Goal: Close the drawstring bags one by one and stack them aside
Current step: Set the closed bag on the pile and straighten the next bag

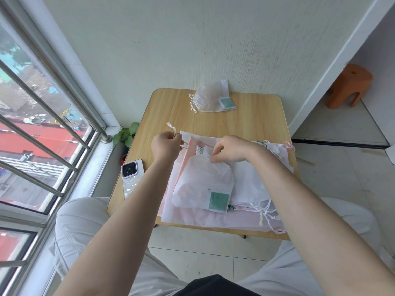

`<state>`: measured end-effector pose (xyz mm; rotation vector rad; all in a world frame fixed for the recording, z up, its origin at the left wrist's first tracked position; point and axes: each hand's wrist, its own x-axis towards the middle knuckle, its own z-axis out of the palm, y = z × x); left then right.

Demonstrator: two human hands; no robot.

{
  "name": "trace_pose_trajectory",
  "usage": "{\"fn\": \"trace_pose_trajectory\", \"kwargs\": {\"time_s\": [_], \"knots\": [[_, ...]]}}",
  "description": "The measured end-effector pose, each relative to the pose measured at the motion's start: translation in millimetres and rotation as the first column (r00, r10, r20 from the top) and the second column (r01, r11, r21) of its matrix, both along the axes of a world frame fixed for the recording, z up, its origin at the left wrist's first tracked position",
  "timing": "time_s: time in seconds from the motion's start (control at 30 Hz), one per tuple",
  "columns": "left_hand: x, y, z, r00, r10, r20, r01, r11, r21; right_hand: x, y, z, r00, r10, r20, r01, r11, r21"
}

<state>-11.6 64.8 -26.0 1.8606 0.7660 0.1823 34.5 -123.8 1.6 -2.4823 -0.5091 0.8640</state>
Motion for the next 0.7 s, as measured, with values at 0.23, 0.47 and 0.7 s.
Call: {"fn": "trace_pose_trajectory", "kwargs": {"time_s": [0.23,0.47,0.7], "knots": [[-5,-2,-1,0.965,-0.241,-0.1,0.261,0.905,0.336,-4,4,4,0.999,0.03,-0.011,-0.03,0.999,-0.022],[-2,-21,25,0.598,-0.73,-0.331,0.802,0.545,0.246,-5,7,6,0.999,0.045,0.023,-0.044,0.999,-0.022],[7,-18,33,0.539,-0.61,-0.581,0.836,0.299,0.461,-8,14,-1,0.995,0.079,0.061,-0.071,0.99,-0.122]]}}
